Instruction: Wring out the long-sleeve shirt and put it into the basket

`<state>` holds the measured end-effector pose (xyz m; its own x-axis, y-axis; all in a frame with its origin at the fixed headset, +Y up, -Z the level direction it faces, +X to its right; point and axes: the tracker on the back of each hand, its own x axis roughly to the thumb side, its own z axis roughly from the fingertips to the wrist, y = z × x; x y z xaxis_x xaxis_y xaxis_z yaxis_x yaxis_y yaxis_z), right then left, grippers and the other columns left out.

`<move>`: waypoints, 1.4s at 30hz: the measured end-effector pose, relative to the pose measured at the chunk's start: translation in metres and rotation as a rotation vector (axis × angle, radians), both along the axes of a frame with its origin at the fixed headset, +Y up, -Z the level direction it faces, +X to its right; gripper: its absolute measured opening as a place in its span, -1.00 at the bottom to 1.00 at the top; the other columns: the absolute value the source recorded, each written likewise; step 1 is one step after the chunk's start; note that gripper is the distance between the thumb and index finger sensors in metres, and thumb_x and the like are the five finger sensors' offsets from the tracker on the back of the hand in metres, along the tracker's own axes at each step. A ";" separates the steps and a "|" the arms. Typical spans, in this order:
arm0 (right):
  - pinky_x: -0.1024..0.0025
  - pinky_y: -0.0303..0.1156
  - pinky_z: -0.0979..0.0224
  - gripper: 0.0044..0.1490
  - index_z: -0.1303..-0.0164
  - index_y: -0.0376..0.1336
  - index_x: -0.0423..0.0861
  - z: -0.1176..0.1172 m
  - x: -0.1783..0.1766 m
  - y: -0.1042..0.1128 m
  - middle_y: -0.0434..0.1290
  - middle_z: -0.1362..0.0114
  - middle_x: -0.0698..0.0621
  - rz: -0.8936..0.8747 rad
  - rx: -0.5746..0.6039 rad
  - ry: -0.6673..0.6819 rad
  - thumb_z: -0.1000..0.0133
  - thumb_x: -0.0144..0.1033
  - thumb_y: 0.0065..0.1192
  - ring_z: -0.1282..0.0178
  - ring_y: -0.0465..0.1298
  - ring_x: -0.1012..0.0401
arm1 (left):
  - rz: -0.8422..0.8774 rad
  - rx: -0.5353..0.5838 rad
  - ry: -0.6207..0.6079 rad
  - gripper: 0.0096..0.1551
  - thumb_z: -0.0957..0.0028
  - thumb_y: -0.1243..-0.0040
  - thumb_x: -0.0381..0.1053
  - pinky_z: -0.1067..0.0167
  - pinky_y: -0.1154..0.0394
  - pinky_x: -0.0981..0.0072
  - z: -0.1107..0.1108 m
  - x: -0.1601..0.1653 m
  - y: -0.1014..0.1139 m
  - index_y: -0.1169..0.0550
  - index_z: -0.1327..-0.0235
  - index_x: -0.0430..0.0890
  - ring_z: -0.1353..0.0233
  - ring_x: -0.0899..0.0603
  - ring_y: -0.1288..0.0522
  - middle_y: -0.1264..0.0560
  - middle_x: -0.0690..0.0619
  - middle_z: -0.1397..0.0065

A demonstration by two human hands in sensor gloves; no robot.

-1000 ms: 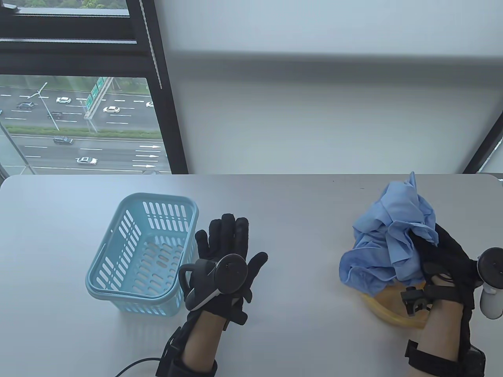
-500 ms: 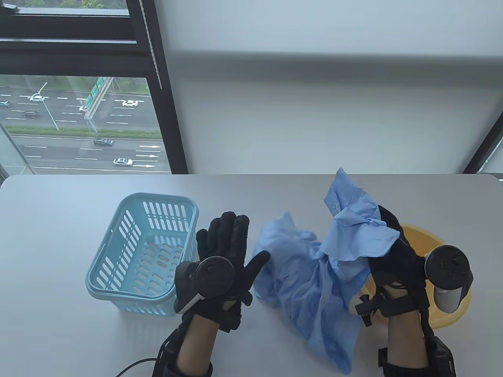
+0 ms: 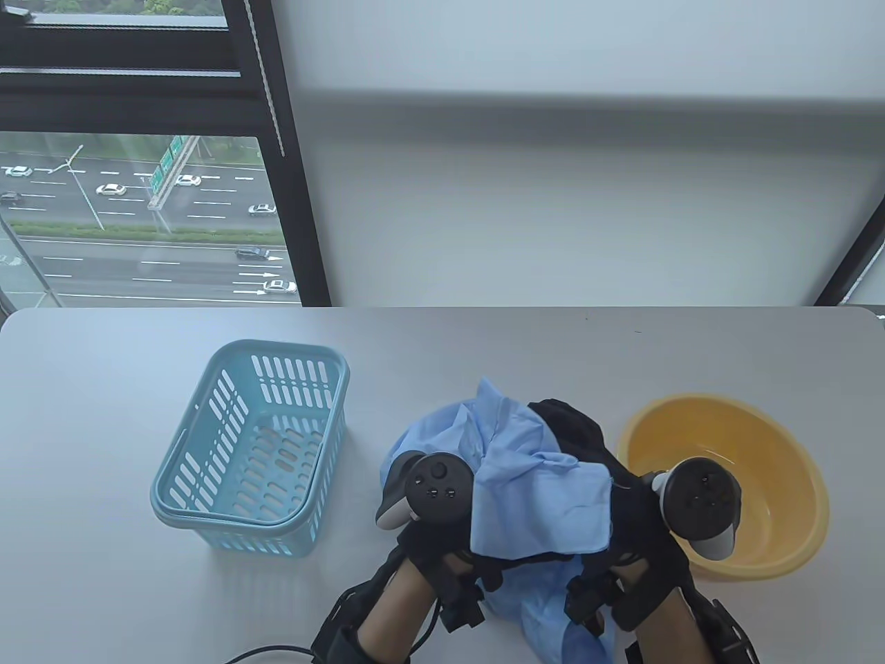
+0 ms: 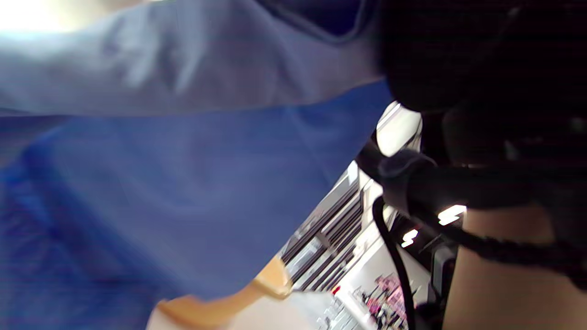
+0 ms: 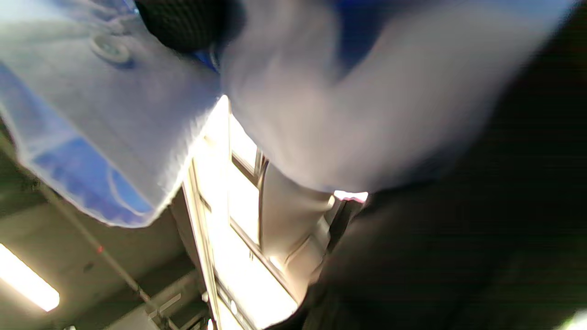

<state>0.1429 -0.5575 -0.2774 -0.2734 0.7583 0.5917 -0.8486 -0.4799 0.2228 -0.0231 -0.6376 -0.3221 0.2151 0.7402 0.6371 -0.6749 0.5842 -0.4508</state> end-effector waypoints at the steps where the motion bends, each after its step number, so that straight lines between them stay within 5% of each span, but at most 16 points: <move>1: -0.09 -0.27 -0.73 -0.39 -0.57 0.24 0.20 0.002 -0.003 0.001 0.04 -0.82 0.06 0.037 0.010 -0.007 -0.36 0.25 0.05 -0.76 -0.10 -0.05 | 0.062 0.006 0.054 -0.16 -0.16 -0.42 0.34 -0.44 0.11 -0.39 0.000 -0.001 0.000 -0.35 -0.59 0.04 -0.62 -0.36 -0.26 -0.52 -0.01 -0.53; 3: -0.10 -0.23 -0.73 -0.30 -0.63 0.19 0.16 0.005 -0.003 0.003 0.05 -0.82 0.03 0.096 0.056 -0.060 -0.34 0.28 0.09 -0.76 -0.05 -0.07 | 0.117 0.037 0.092 -0.56 -0.22 -0.36 0.24 -0.46 -0.01 -0.37 0.000 -0.007 0.002 -0.63 -0.26 0.07 -0.46 -0.21 -0.52 -0.74 0.11 -0.18; 9: -0.21 -0.10 -0.69 -0.01 -0.75 0.05 0.11 0.008 0.024 0.014 0.08 -0.82 -0.04 0.058 0.110 -0.077 -0.22 0.37 0.29 -0.73 0.07 -0.14 | 0.435 0.000 0.233 -0.59 -0.24 -0.33 0.23 -0.46 -0.13 -0.34 -0.004 -0.053 0.019 -0.65 -0.21 0.03 -0.32 -0.16 -0.62 -0.76 0.14 -0.02; 14: -0.21 -0.08 -0.69 0.08 -0.78 -0.03 0.12 -0.013 0.039 0.005 0.04 -0.84 -0.05 0.037 0.053 -0.022 -0.19 0.38 0.34 -0.73 0.06 -0.14 | 0.604 -0.013 0.273 -0.58 -0.27 -0.30 0.24 -0.46 -0.16 -0.33 0.000 -0.094 0.037 -0.63 -0.23 0.05 -0.33 -0.14 -0.61 -0.75 0.16 -0.04; 19: -0.21 -0.10 -0.70 0.15 -0.80 -0.10 0.15 -0.046 0.033 -0.024 -0.04 -0.86 -0.05 0.032 -0.127 0.125 -0.16 0.38 0.38 -0.75 0.01 -0.15 | 0.713 -0.007 0.283 -0.58 -0.28 -0.29 0.25 -0.47 -0.18 -0.32 0.005 -0.119 0.047 -0.62 -0.24 0.06 -0.34 -0.12 -0.61 -0.74 0.18 -0.05; 23: -0.19 -0.22 -0.69 0.42 -0.77 -0.32 0.18 -0.066 0.007 -0.055 -0.30 -0.85 -0.09 0.156 -0.278 0.341 -0.04 0.38 0.53 -0.74 -0.20 -0.20 | 0.765 -0.018 0.267 -0.58 -0.30 -0.26 0.27 -0.49 -0.19 -0.30 0.007 -0.128 0.050 -0.60 -0.27 0.09 -0.36 -0.09 -0.61 -0.73 0.22 -0.07; 33: -0.20 -0.31 -0.63 0.77 -0.58 -0.57 0.13 -0.073 -0.070 -0.123 -0.48 -0.75 -0.14 0.301 -0.476 0.574 0.19 0.24 0.76 -0.69 -0.29 -0.25 | 0.902 -0.079 0.109 -0.59 -0.34 -0.20 0.29 -0.53 -0.22 -0.25 0.012 -0.133 0.056 -0.55 -0.31 0.12 -0.40 -0.06 -0.58 -0.70 0.27 -0.11; 37: -0.20 -0.18 -0.70 0.80 -0.54 -0.64 0.12 -0.067 -0.090 -0.134 -0.16 -0.80 -0.02 0.358 -0.466 0.577 0.14 0.17 0.76 -0.62 0.20 -0.07 | 0.854 -0.058 0.088 -0.59 -0.34 -0.19 0.30 -0.54 -0.22 -0.23 0.015 -0.128 0.060 -0.55 -0.31 0.14 -0.41 -0.05 -0.58 -0.70 0.29 -0.12; 42: -0.11 0.08 -0.67 0.70 -0.62 -0.50 0.12 -0.067 -0.098 -0.140 0.25 -0.55 0.14 0.455 -0.444 0.522 0.12 0.08 0.79 -0.25 0.43 0.14 | 0.784 -0.019 0.083 -0.59 -0.34 -0.18 0.30 -0.55 -0.23 -0.22 0.021 -0.122 0.066 -0.55 -0.32 0.15 -0.43 -0.01 -0.58 -0.70 0.31 -0.13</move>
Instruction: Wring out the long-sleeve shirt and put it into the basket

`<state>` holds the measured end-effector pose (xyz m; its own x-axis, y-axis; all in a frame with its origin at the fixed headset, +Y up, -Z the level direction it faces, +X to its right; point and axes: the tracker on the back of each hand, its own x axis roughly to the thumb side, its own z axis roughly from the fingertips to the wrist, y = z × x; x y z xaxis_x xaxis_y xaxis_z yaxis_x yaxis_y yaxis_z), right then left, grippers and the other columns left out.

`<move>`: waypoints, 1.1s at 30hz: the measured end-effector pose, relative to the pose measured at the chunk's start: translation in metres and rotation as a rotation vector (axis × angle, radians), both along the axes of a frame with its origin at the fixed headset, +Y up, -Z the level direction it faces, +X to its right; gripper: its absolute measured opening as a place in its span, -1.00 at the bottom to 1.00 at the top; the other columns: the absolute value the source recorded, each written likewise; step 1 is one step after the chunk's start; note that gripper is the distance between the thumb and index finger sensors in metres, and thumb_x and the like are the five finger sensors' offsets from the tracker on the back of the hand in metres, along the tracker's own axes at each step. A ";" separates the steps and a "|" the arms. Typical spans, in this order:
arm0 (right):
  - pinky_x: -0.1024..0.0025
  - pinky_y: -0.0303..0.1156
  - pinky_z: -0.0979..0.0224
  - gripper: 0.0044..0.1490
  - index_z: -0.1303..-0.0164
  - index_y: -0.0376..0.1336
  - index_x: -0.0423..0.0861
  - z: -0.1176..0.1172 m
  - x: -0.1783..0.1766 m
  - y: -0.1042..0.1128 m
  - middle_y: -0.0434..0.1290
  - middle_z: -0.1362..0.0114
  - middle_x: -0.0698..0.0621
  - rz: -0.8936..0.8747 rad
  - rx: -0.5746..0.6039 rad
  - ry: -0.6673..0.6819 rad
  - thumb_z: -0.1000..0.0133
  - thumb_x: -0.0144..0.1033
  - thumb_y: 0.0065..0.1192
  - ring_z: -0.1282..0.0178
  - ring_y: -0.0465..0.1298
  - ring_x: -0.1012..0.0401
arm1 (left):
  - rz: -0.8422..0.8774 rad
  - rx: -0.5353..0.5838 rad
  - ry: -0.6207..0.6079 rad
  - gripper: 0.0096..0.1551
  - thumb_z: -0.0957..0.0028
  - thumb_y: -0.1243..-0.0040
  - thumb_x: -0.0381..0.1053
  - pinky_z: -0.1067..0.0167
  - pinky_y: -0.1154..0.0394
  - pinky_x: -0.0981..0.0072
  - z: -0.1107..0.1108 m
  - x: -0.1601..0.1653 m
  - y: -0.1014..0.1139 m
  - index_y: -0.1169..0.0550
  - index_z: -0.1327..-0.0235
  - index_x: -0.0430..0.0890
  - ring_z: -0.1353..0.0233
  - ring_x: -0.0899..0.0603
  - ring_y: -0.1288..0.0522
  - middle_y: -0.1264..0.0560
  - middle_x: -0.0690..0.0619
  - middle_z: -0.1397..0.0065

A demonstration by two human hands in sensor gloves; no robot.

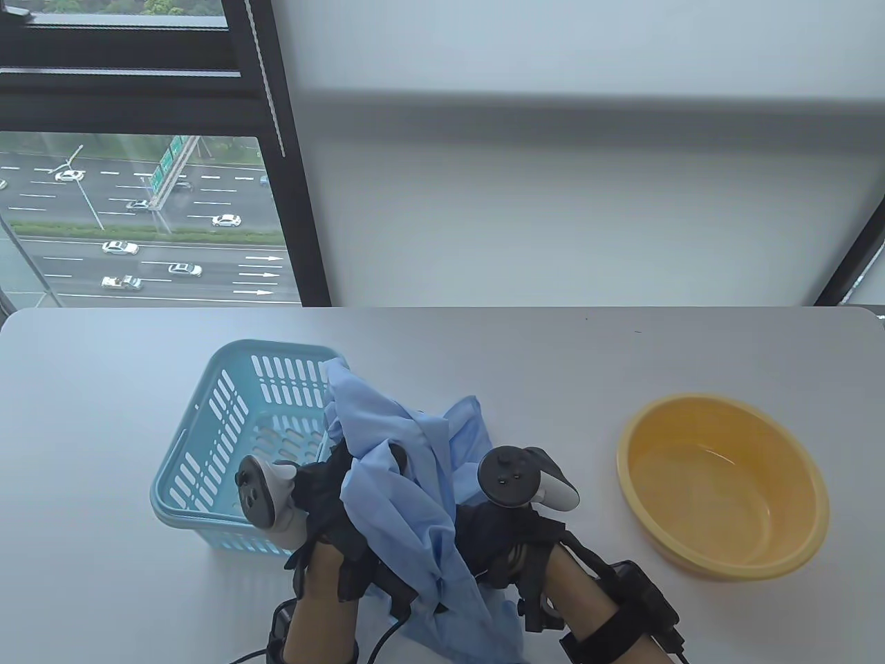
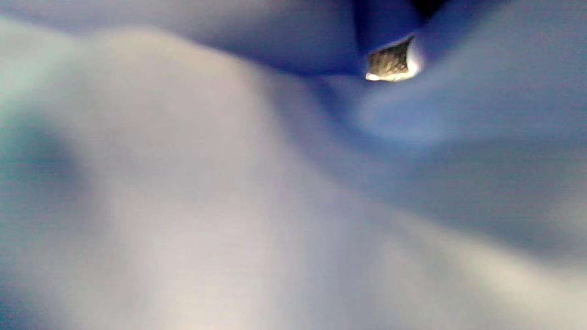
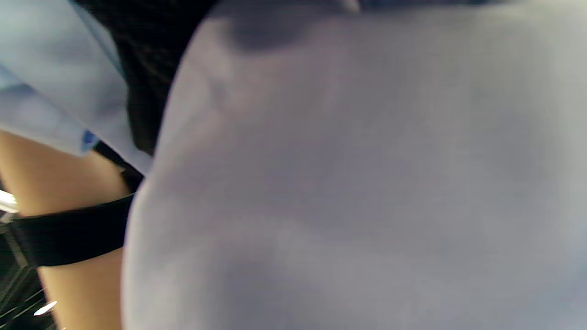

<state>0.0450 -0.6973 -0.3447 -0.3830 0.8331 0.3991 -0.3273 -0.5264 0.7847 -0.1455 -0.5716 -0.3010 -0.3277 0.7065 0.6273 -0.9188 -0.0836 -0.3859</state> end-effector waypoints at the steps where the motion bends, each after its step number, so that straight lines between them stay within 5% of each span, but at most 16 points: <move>1: -0.10 0.12 -0.66 0.63 -0.66 -0.41 0.11 -0.001 0.002 0.001 0.31 -0.49 0.16 0.036 0.026 -0.008 0.12 0.08 0.79 -0.20 0.45 0.16 | -0.013 0.010 0.016 -0.59 -0.34 -0.18 0.30 -0.56 -0.23 -0.22 0.002 0.001 0.001 -0.55 -0.31 0.15 -0.43 -0.01 -0.58 -0.70 0.31 -0.13; 3: -0.10 0.16 -0.62 0.40 -0.70 -0.15 0.11 -0.003 0.006 0.004 0.39 -0.38 0.18 0.059 0.072 -0.043 0.10 0.06 0.78 -0.12 0.48 0.17 | -0.013 0.016 0.040 -0.59 -0.34 -0.18 0.30 -0.55 -0.24 -0.22 0.003 0.002 0.002 -0.56 -0.30 0.14 -0.42 -0.01 -0.59 -0.70 0.30 -0.12; 6: -0.09 0.20 -0.60 -0.21 -0.40 0.33 0.13 -0.007 0.018 0.012 0.44 -0.29 0.22 0.076 0.211 -0.203 0.00 0.07 0.69 -0.06 0.50 0.19 | -0.002 0.033 0.059 -0.60 -0.32 -0.20 0.29 -0.53 -0.25 -0.23 0.007 0.003 0.005 -0.57 -0.29 0.13 -0.40 -0.05 -0.59 -0.71 0.28 -0.10; 9: -0.12 0.14 -0.63 -0.41 -0.25 0.42 0.14 -0.012 0.035 0.019 0.34 -0.45 0.17 0.015 0.312 -0.408 -0.06 0.08 0.63 -0.24 0.44 0.13 | 0.006 0.051 0.076 -0.60 -0.30 -0.22 0.28 -0.52 -0.26 -0.25 0.011 0.003 0.008 -0.58 -0.28 0.13 -0.40 -0.06 -0.60 -0.72 0.27 -0.10; 11: -0.17 0.08 -0.65 -0.43 -0.27 0.41 0.13 -0.013 0.046 0.023 0.21 -0.65 0.08 -0.028 0.363 -0.533 -0.10 0.09 0.59 -0.53 0.33 -0.01 | -0.012 0.066 0.069 -0.60 -0.31 -0.21 0.28 -0.52 -0.25 -0.25 0.013 0.003 0.010 -0.58 -0.28 0.14 -0.42 -0.06 -0.58 -0.71 0.26 -0.12; 13: -0.21 0.10 -0.65 -0.43 -0.28 0.40 0.13 -0.015 0.058 0.028 0.20 -0.70 0.00 -0.068 0.410 -0.651 -0.12 0.10 0.56 -0.61 0.31 -0.13 | -0.020 0.082 0.076 -0.60 -0.30 -0.21 0.28 -0.52 -0.25 -0.26 0.015 0.003 0.012 -0.58 -0.29 0.16 -0.43 -0.07 -0.58 -0.71 0.27 -0.15; 19: 0.11 0.48 -0.45 -0.42 -0.37 0.33 0.13 -0.018 0.099 0.043 0.46 -0.48 -0.03 -0.218 0.476 -0.908 -0.20 0.11 0.45 -0.18 0.69 0.17 | -0.068 0.097 0.044 -0.61 -0.28 -0.24 0.27 -0.52 -0.24 -0.28 0.015 0.006 0.014 -0.59 -0.28 0.17 -0.45 -0.10 -0.57 -0.72 0.24 -0.21; 29: 0.22 0.60 -0.25 -0.40 -0.45 0.28 0.06 -0.013 0.166 0.068 0.56 -0.35 -0.04 -0.568 0.335 -1.085 -0.24 -0.01 0.40 0.10 0.75 0.28 | -0.402 0.010 0.004 -0.58 -0.27 -0.32 0.23 -0.53 -0.13 -0.35 -0.011 -0.006 -0.003 -0.60 -0.35 0.21 -0.63 -0.26 -0.37 -0.56 0.16 -0.57; 33: 0.21 0.60 -0.23 -0.40 -0.45 0.29 0.04 -0.010 0.186 0.073 0.56 -0.34 -0.05 -0.621 0.334 -1.155 -0.23 -0.03 0.40 0.11 0.75 0.27 | -0.526 -0.083 0.068 -0.36 -0.22 -0.37 0.28 -0.51 -0.09 -0.38 -0.025 -0.011 -0.017 -0.49 -0.55 0.17 -0.63 -0.34 -0.31 -0.42 -0.04 -0.69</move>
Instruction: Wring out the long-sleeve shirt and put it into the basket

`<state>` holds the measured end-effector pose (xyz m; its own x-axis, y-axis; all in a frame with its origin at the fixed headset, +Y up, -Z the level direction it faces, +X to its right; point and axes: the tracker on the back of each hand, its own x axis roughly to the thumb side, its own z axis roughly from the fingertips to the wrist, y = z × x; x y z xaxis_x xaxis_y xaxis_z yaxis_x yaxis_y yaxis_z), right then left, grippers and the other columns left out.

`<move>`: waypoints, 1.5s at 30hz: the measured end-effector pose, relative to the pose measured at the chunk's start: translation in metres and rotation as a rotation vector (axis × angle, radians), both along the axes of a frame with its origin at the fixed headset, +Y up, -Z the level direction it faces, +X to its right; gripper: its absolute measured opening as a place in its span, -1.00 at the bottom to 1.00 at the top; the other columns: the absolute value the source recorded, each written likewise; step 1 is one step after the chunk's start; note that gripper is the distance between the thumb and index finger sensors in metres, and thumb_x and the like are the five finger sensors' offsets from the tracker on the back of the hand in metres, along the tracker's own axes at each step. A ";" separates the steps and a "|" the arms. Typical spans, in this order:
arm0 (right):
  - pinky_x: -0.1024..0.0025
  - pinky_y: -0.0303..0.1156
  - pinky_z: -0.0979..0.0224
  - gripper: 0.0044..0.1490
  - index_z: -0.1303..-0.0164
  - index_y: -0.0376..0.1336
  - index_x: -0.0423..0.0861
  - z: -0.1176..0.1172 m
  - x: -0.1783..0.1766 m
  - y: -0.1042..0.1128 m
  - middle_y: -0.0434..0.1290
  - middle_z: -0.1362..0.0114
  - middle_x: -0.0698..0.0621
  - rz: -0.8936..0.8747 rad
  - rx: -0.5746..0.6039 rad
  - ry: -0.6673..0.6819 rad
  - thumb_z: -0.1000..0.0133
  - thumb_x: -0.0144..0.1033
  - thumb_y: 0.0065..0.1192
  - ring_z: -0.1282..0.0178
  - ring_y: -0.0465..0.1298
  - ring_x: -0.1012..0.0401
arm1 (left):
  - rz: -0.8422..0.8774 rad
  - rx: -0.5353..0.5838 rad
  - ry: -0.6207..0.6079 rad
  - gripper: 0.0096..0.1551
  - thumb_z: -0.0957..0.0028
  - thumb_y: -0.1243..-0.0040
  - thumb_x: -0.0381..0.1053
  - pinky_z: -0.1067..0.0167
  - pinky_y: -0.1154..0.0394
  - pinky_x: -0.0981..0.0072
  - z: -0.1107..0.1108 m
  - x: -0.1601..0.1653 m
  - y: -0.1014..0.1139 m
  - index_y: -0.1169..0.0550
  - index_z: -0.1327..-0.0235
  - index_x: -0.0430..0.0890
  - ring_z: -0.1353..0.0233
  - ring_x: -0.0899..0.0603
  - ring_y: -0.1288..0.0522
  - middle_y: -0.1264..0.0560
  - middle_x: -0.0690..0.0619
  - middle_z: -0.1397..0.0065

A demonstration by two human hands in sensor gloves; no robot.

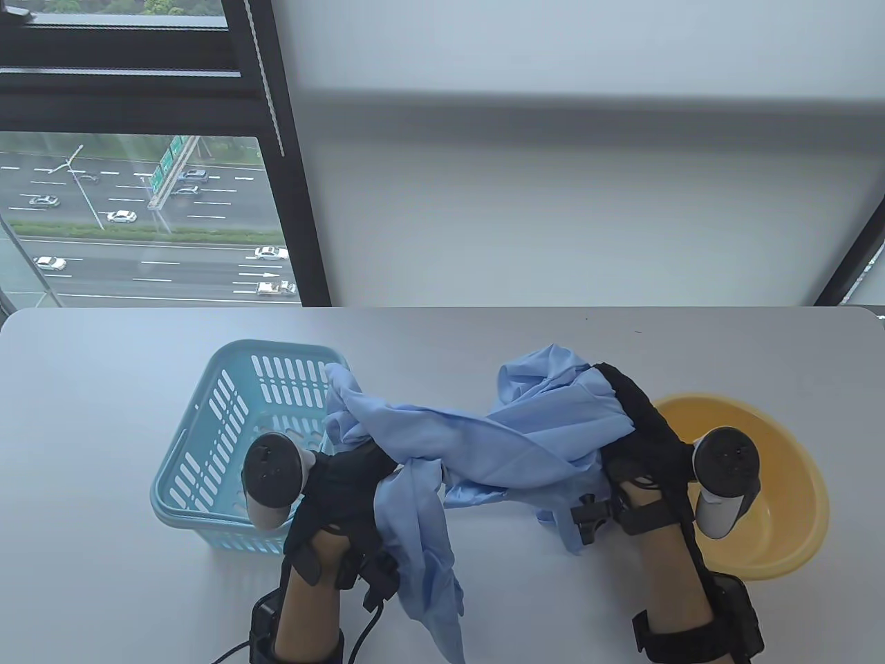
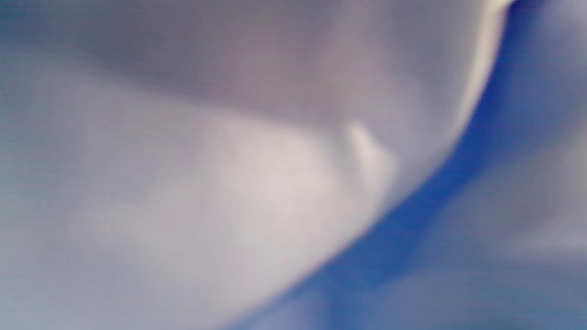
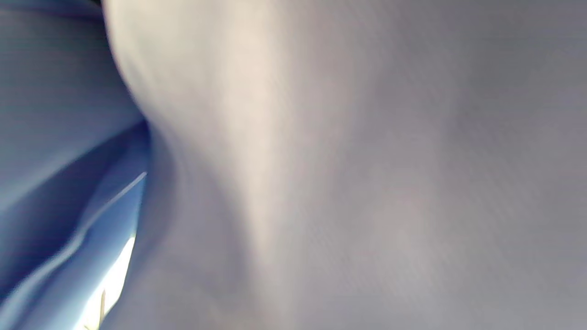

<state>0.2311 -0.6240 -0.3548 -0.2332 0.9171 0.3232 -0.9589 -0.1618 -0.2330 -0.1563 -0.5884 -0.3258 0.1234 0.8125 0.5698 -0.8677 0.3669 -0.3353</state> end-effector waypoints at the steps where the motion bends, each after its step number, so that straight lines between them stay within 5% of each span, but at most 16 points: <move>1: 0.21 0.60 -0.23 -0.40 -0.45 0.29 0.03 0.000 0.003 0.000 0.56 -0.33 -0.06 -0.012 0.000 -0.011 -0.23 -0.03 0.41 0.12 0.75 0.26 | -0.023 -0.016 0.013 -0.32 -0.21 -0.39 0.29 -0.51 -0.08 -0.39 -0.002 -0.001 -0.002 -0.47 -0.58 0.15 -0.63 -0.36 -0.31 -0.41 -0.07 -0.69; 8: 0.19 0.58 -0.24 -0.41 -0.45 0.29 0.02 0.007 0.035 0.006 0.55 -0.35 -0.07 -0.042 0.027 -0.136 -0.25 -0.05 0.39 0.11 0.75 0.24 | -0.094 -0.155 0.119 -0.40 -0.26 -0.32 0.23 -0.45 -0.17 -0.38 -0.011 -0.026 -0.015 -0.54 -0.50 0.02 -0.47 -0.37 -0.46 -0.56 -0.13 -0.52; 15: 0.18 0.57 -0.26 -0.41 -0.45 0.29 0.02 0.020 0.033 0.023 0.55 -0.36 -0.05 0.149 0.112 -0.255 -0.24 -0.05 0.40 0.09 0.74 0.23 | 0.021 -0.086 0.138 -0.44 -0.27 -0.28 0.29 -0.43 -0.25 -0.31 -0.004 -0.031 -0.007 -0.60 -0.40 0.00 -0.39 -0.32 -0.53 -0.63 -0.06 -0.42; 17: 0.17 0.56 -0.28 -0.41 -0.45 0.29 0.03 0.024 0.024 0.028 0.55 -0.37 -0.04 0.198 0.138 -0.246 -0.25 -0.04 0.39 0.08 0.74 0.23 | 0.005 -0.041 0.124 -0.30 -0.25 -0.31 0.33 -0.46 -0.19 -0.34 0.001 -0.018 -0.001 -0.48 -0.53 0.00 -0.50 -0.34 -0.43 -0.52 -0.08 -0.56; 20: 0.18 0.56 -0.30 -0.40 -0.47 0.28 0.04 0.029 0.011 0.035 0.53 -0.39 -0.03 0.234 0.164 -0.201 -0.26 -0.02 0.38 0.05 0.74 0.24 | -0.089 0.000 0.087 0.05 -0.20 -0.36 0.42 -0.52 0.02 -0.38 0.005 0.007 0.002 -0.14 -0.72 -0.03 -0.69 -0.41 -0.07 -0.08 -0.17 -0.80; 24: 0.19 0.53 -0.36 -0.40 -0.49 0.26 0.07 0.040 -0.015 0.046 0.51 -0.43 -0.01 0.277 0.206 -0.075 -0.27 -0.01 0.37 0.01 0.72 0.25 | -0.274 0.065 0.073 0.44 -0.10 -0.44 0.50 -0.49 0.25 -0.35 0.005 0.051 -0.006 0.20 -0.69 -0.12 -0.67 -0.46 0.29 0.34 -0.24 -0.76; 29: 0.16 0.50 -0.41 -0.38 -0.50 0.25 0.09 0.057 -0.049 0.061 0.49 -0.46 0.01 0.291 0.324 0.139 -0.26 -0.02 0.40 -0.04 0.72 0.22 | -0.347 0.078 0.045 0.75 0.06 -0.57 0.51 -0.43 0.33 -0.37 0.000 0.080 -0.023 0.44 -0.53 -0.19 -0.61 -0.52 0.39 0.45 -0.32 -0.69; 31: 0.16 0.49 -0.44 -0.36 -0.52 0.23 0.11 0.064 -0.065 0.064 0.47 -0.48 0.02 0.278 0.357 0.266 -0.25 -0.03 0.41 -0.08 0.71 0.21 | -0.326 0.113 0.050 0.78 0.09 -0.61 0.49 -0.43 0.33 -0.37 -0.001 0.087 -0.028 0.46 -0.51 -0.18 -0.63 -0.52 0.37 0.41 -0.32 -0.71; 34: 0.15 0.47 -0.47 -0.34 -0.53 0.22 0.10 0.068 -0.082 0.064 0.46 -0.50 0.01 0.255 0.365 0.387 -0.24 -0.05 0.43 -0.10 0.70 0.20 | -0.265 0.183 0.102 0.64 0.10 -0.64 0.44 -0.44 0.28 -0.38 0.001 0.089 -0.030 0.26 -0.64 -0.14 -0.71 -0.44 0.10 0.04 -0.21 -0.79; 36: 0.16 0.46 -0.49 -0.32 -0.54 0.21 0.11 0.069 -0.085 0.062 0.45 -0.51 0.01 0.244 0.365 0.414 -0.24 -0.04 0.43 -0.13 0.69 0.21 | -0.172 0.252 0.200 0.32 0.12 -0.67 0.41 -0.47 0.11 -0.40 0.003 0.086 -0.030 -0.13 -0.68 -0.03 -0.64 -0.30 -0.33 -0.41 -0.03 -0.63; 38: 0.15 0.44 -0.50 -0.30 -0.56 0.18 0.11 0.067 -0.085 0.062 0.43 -0.53 0.00 0.229 0.357 0.450 -0.24 -0.04 0.42 -0.15 0.68 0.20 | -0.109 0.273 0.236 0.04 0.09 -0.68 0.34 -0.48 -0.02 -0.39 0.003 0.081 -0.030 -0.37 -0.54 0.03 -0.46 -0.18 -0.56 -0.64 0.10 -0.37; 45: -0.06 0.27 -0.62 -0.12 -0.70 0.02 0.14 0.065 -0.077 0.068 0.26 -0.70 0.02 0.327 0.366 0.573 -0.25 -0.01 0.43 -0.46 0.51 0.08 | -0.032 0.297 0.334 -0.21 0.07 -0.72 0.24 -0.49 -0.17 -0.32 0.007 0.062 -0.019 -0.54 -0.35 0.05 -0.26 -0.12 -0.68 -0.74 0.15 -0.13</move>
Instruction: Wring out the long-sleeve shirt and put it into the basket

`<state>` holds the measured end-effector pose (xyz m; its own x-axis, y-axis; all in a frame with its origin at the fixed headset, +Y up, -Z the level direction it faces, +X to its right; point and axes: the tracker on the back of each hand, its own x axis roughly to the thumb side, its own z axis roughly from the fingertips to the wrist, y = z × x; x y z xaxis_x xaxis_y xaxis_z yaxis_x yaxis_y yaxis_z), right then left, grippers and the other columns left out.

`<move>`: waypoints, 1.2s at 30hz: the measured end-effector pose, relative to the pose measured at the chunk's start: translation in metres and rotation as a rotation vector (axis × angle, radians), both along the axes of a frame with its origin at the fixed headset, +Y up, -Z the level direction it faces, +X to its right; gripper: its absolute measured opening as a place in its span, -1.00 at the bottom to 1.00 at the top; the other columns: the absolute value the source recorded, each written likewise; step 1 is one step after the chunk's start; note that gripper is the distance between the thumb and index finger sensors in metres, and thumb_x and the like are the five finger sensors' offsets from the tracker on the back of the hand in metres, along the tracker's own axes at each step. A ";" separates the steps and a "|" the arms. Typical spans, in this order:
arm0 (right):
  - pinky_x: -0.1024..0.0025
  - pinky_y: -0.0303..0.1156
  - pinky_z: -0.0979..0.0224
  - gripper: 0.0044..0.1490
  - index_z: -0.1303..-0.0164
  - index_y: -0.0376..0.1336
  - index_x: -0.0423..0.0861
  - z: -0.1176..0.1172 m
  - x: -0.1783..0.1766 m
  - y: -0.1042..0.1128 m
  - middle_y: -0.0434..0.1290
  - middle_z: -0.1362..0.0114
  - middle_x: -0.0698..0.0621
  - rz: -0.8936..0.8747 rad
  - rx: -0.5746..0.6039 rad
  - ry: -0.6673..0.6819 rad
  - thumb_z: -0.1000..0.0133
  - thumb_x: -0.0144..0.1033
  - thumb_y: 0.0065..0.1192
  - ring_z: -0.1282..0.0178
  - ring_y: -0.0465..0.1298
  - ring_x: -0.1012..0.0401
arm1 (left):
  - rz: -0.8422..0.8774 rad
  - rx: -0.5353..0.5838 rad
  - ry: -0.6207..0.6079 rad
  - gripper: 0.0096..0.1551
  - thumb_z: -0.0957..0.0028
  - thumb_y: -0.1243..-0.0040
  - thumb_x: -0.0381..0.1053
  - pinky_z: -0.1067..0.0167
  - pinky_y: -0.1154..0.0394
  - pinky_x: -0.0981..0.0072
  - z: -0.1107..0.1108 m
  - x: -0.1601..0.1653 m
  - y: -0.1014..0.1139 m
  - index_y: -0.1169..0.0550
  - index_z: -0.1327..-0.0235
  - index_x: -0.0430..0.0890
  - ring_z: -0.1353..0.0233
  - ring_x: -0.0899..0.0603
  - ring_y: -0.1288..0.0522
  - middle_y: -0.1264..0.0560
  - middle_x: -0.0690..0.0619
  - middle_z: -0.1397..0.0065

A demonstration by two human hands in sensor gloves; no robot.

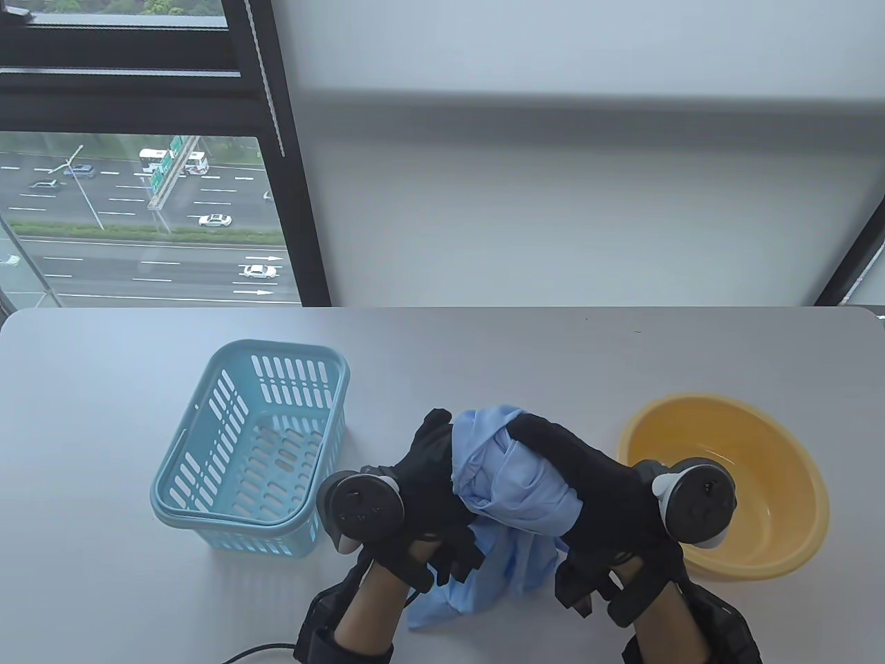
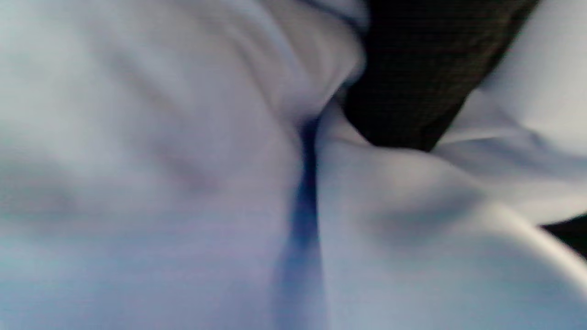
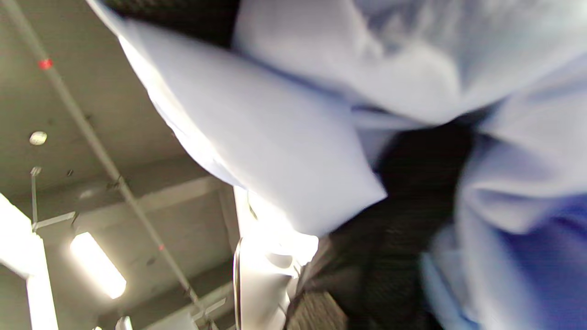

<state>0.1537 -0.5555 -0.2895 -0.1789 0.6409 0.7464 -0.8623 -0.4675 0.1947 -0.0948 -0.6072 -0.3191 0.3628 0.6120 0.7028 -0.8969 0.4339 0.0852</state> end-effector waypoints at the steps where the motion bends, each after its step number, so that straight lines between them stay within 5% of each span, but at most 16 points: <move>1: -0.09 0.25 -0.63 -0.08 -0.71 0.00 0.14 -0.001 0.001 0.000 0.24 -0.72 0.02 0.019 -0.002 0.007 -0.23 0.00 0.44 -0.51 0.47 0.04 | -0.006 0.005 0.015 -0.21 0.07 -0.72 0.24 -0.49 -0.17 -0.32 0.001 -0.003 0.002 -0.54 -0.35 0.05 -0.26 -0.13 -0.68 -0.74 0.16 -0.13; 9: -0.23 0.00 -0.68 0.15 -0.78 -0.13 0.13 -0.019 0.021 -0.009 -0.01 -0.83 -0.06 0.042 -0.137 0.124 -0.17 0.16 0.51 -0.72 0.09 -0.15 | 0.106 -0.011 0.080 -0.21 0.05 -0.71 0.22 -0.49 -0.17 -0.34 0.005 -0.035 0.014 -0.52 -0.38 0.05 -0.28 -0.14 -0.66 -0.73 0.15 -0.16; 14: -0.17 -0.24 -0.68 0.42 -0.77 -0.33 0.07 -0.028 0.010 -0.023 -0.28 -0.84 -0.13 0.091 -0.158 0.022 -0.09 0.33 0.52 -0.74 -0.21 -0.19 | 0.198 0.008 0.049 -0.21 0.04 -0.69 0.24 -0.49 -0.17 -0.34 0.013 -0.052 0.025 -0.51 -0.39 0.06 -0.30 -0.13 -0.65 -0.72 0.16 -0.18; 19: -0.15 -0.36 -0.66 0.71 -0.59 -0.65 -0.04 -0.047 -0.028 -0.059 -0.48 -0.77 -0.18 0.132 -0.363 0.189 -0.01 0.42 0.52 -0.70 -0.36 -0.20 | 0.256 -0.004 -0.095 -0.20 0.04 -0.68 0.26 -0.49 -0.20 -0.33 0.017 -0.044 0.030 -0.50 -0.40 0.08 -0.31 -0.11 -0.66 -0.72 0.18 -0.19; 23: -0.13 -0.43 -0.65 0.77 -0.57 -0.68 -0.02 -0.057 -0.050 -0.085 -0.55 -0.75 -0.16 0.079 -0.530 0.440 0.02 0.35 0.60 -0.70 -0.42 -0.18 | 0.290 -0.063 -0.316 -0.20 0.03 -0.68 0.26 -0.50 -0.22 -0.31 0.014 -0.029 0.028 -0.50 -0.41 0.08 -0.31 -0.10 -0.66 -0.72 0.20 -0.20; 29: -0.17 -0.34 -0.65 0.54 -0.75 -0.33 -0.06 -0.056 -0.067 -0.096 0.03 -0.81 -0.04 0.149 -0.582 0.525 -0.01 0.22 0.67 -0.75 -0.08 -0.13 | 0.257 -0.105 -0.393 -0.21 0.02 -0.68 0.26 -0.52 -0.21 -0.27 0.011 -0.014 0.023 -0.51 -0.40 0.06 -0.28 -0.10 -0.69 -0.73 0.20 -0.18; 36: -0.19 -0.14 -0.68 -0.16 -0.51 0.25 0.02 -0.057 -0.063 -0.092 0.54 -0.32 0.16 0.153 -0.535 0.371 -0.11 0.09 0.60 -0.49 0.40 0.06 | 0.225 -0.138 -0.418 -0.19 0.02 -0.69 0.24 -0.52 -0.18 -0.30 0.009 -0.011 0.021 -0.49 -0.42 0.05 -0.30 -0.15 -0.66 -0.72 0.17 -0.21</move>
